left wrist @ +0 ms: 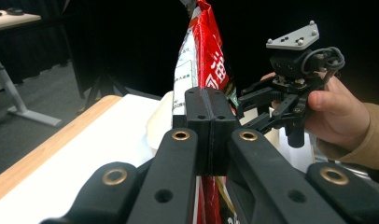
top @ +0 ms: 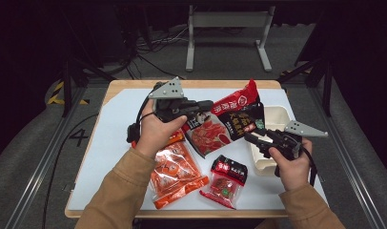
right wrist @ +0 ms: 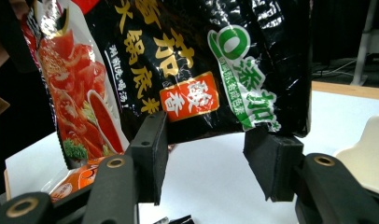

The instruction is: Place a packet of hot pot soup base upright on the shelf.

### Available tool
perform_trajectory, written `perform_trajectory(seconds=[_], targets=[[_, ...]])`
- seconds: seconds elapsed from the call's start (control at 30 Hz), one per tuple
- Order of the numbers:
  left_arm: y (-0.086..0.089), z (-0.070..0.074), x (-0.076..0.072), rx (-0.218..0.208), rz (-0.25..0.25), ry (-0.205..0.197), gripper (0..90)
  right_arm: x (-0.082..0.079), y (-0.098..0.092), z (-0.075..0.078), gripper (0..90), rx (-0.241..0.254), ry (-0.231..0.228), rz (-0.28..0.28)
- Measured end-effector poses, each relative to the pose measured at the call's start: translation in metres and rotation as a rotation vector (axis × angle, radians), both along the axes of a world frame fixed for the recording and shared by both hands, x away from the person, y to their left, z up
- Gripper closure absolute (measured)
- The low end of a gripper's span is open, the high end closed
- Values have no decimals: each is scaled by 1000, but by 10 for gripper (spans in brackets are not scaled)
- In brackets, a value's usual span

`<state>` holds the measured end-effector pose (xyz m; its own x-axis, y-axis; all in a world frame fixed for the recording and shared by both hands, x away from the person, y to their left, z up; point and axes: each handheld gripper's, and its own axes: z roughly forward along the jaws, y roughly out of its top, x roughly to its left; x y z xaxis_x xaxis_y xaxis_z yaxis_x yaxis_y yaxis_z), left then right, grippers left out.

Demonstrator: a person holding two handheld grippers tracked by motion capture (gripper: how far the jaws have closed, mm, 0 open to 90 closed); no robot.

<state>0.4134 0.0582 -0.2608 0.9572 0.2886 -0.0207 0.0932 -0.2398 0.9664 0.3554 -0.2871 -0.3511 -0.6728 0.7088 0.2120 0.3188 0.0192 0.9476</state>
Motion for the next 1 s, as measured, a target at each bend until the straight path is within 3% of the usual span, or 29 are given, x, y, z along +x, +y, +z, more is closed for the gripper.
perform_trajectory(seconds=[0.2, 0.6, 0.63, 0.7, 0.8, 0.9, 1.0], targets=[[1, -3, -1, 4, -4, -8, 900, 0, -4, 3, 513, 26, -28, -21], [0, -16, 0, 41, -26, 14, 900, -3, -7, 19, 507, 55, -87, -37], [0, -16, 0, 47, -25, 11, 900, -2, -7, 20, 521, 56, -89, -40], [1, -17, 0, 49, -20, 18, 900, -2, -7, 20, 630, 52, -80, -40], [2, -19, 0, 60, -12, 20, 900, 0, -13, 20, 761, 119, -52, -4], [1, -23, 1, 78, -5, 24, 900, -2, -14, 22, 791, 110, -62, -5], [0, -25, 1, 68, -7, 31, 900, -4, -14, 26, 805, 108, -64, -21]])
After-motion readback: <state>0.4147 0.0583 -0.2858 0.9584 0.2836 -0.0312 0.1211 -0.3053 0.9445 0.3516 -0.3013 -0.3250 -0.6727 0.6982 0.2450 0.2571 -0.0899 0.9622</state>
